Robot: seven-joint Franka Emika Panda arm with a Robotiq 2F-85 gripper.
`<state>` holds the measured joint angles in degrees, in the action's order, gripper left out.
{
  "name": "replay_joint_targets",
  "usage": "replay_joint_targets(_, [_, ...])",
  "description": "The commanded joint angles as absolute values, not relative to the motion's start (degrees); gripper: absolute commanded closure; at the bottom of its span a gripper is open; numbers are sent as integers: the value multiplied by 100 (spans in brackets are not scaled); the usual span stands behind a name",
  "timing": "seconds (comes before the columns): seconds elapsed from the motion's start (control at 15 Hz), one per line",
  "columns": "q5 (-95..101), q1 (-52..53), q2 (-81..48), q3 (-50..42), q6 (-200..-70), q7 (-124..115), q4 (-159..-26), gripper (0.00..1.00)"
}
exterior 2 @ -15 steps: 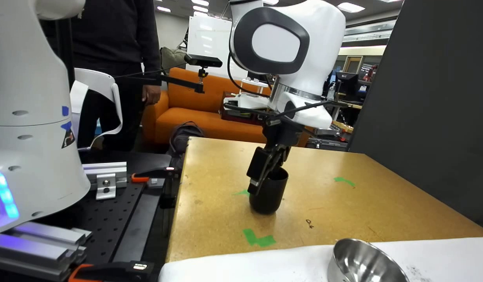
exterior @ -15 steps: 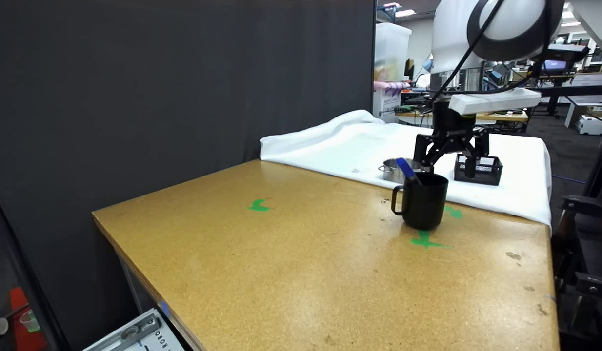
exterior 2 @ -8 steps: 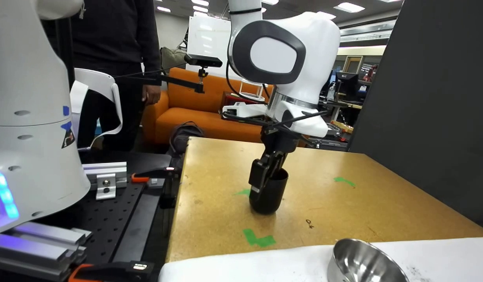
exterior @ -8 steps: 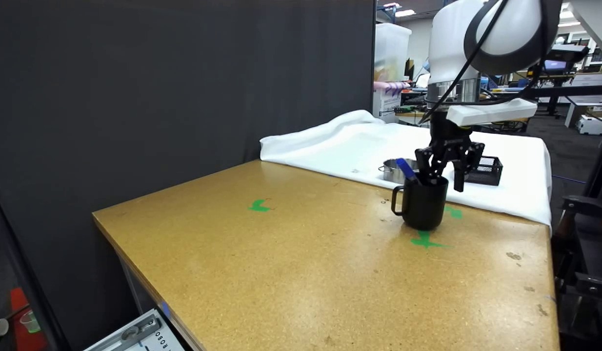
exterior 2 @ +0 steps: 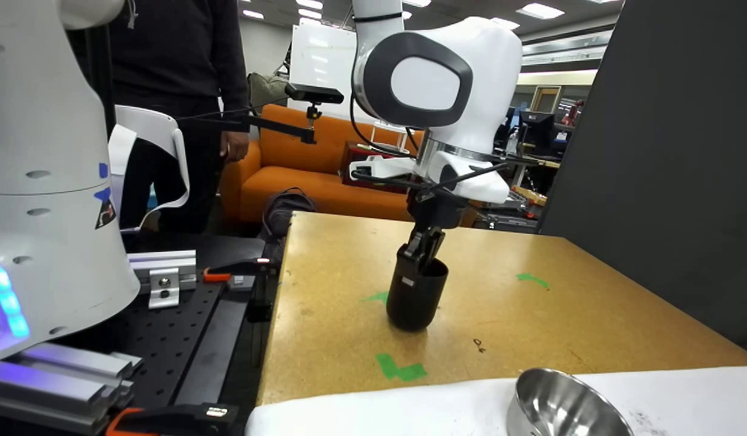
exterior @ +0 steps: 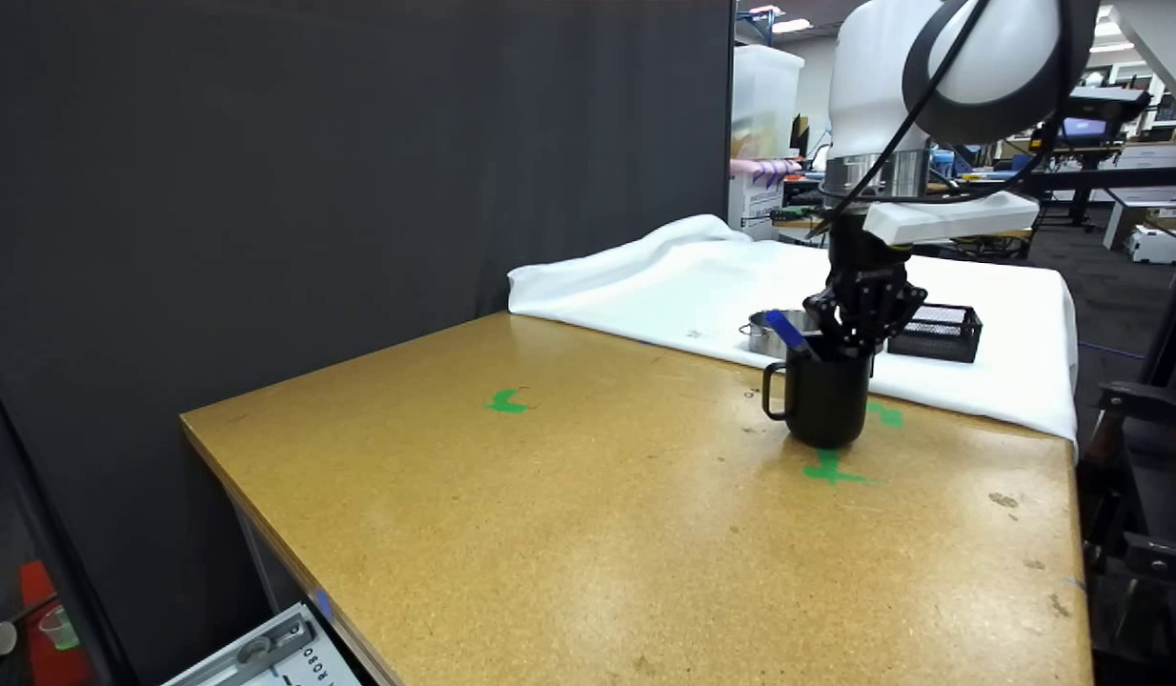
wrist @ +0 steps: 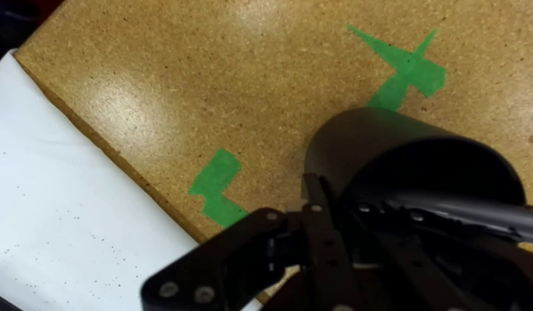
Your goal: Move the cup to the left
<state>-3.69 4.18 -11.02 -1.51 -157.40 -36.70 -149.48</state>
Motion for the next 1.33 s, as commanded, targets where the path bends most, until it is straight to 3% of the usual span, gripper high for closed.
replay_joint_targets(0.0, [-287,499,-1163,-237,-15796,-3603,-14914,98])
replay_joint_targets(0.33, [-233,665,-618,-40,-15757,-3224,-15383,98])
replay_joint_targets(1.27, [242,1490,-810,743,-15875,-2999,-15160,98])
